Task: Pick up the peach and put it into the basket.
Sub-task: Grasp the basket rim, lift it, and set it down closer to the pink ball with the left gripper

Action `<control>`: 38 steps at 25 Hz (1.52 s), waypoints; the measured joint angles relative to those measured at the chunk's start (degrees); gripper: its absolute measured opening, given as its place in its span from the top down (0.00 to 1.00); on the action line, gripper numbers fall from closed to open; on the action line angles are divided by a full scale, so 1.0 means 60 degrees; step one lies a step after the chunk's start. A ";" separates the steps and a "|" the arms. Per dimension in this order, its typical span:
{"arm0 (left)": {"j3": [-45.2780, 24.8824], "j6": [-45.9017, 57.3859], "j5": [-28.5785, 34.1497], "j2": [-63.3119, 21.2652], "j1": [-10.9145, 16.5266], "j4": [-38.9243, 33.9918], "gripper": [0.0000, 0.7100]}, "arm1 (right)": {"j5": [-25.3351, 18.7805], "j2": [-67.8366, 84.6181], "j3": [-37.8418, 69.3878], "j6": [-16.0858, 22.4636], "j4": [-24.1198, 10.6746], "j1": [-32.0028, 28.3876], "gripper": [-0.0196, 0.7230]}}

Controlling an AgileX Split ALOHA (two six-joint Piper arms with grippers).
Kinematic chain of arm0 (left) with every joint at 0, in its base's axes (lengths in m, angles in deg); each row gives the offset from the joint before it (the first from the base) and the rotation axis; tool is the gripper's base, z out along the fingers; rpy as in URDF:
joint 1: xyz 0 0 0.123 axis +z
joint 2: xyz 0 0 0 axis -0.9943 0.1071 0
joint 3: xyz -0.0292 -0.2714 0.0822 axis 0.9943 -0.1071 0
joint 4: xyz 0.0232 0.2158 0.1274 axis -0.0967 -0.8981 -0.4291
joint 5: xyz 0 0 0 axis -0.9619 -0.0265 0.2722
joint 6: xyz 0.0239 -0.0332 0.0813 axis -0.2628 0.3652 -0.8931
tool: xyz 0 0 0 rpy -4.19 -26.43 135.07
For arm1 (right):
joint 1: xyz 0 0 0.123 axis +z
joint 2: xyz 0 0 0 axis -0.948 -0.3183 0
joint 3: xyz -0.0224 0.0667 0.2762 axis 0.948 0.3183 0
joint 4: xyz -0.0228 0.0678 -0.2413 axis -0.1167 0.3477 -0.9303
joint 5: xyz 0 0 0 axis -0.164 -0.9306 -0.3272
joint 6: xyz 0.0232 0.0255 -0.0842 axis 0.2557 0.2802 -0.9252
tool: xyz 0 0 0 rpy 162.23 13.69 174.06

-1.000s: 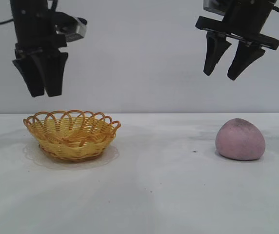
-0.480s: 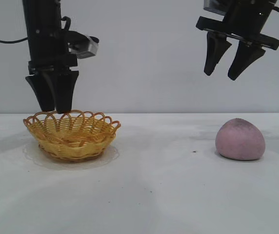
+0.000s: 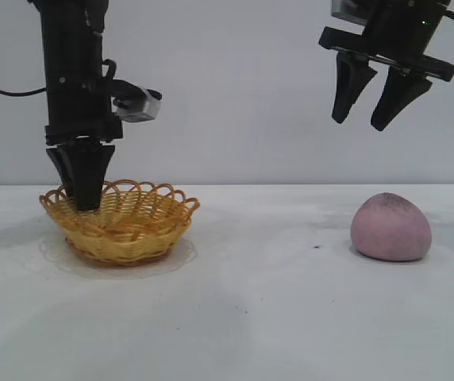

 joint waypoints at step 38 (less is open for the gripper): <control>-0.7109 0.3855 -0.5068 -0.3445 0.0070 0.7247 1.00 | 0.0000 0.0000 0.0000 0.0000 -0.0001 0.0000 0.47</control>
